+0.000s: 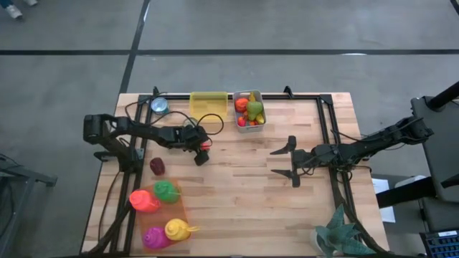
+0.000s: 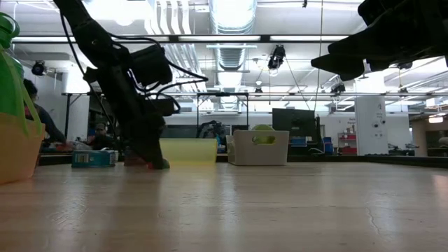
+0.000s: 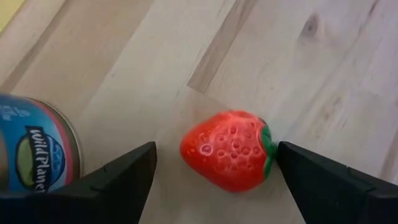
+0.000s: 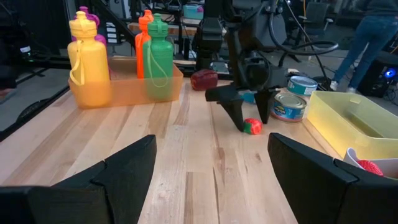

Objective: Pick & Place Food Item
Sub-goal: Put the red strawberry into the gray bin

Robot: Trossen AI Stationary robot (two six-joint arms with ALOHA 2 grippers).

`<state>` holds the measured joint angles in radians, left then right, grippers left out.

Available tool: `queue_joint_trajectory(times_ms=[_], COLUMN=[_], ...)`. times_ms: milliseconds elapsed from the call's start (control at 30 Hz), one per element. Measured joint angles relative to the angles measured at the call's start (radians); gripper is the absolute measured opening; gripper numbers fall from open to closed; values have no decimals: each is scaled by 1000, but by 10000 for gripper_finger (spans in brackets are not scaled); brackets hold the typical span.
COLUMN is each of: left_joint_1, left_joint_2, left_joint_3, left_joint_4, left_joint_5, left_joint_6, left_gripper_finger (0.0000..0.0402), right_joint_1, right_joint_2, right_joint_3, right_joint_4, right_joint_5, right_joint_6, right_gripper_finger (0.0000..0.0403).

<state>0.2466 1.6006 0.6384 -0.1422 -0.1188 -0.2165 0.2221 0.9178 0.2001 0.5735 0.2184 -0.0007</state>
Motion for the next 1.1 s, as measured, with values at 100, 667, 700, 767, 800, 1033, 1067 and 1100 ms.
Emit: queue_joint_trajectory(times_ms=[100,667,700,767,800,1033,1067,1100], left_joint_1=[0,3,3,3,3,4,4,4], left_joint_2=[4,-3,-2,-2,-2,-2,-2,-2], left_joint_3=[0,-2,-2,-2,-2,-1,-1,-1], left_joint_4=[8,15,16,19,20,22,22,22], left_joint_5=[0,0,0,1,1,-1,-1,-1], left_joint_6=[-4,-18,-18,-19,-19,-23,-23,-23], left_gripper_finger=[342,310,299,275,265,223,222,221], right_joint_1=[0,0,0,0,0,0,0,0], right_joint_2=[0,0,0,0,0,0,0,0], right_joint_3=[0,0,0,0,0,0,0,0], right_joint_4=[0,0,0,0,0,0,0,0], right_joint_5=[0,0,0,0,0,0,0,0], right_joint_6=[0,0,0,0,0,0,0,0], right_gripper_finger=[306,306,306,306,306,306,306,306])
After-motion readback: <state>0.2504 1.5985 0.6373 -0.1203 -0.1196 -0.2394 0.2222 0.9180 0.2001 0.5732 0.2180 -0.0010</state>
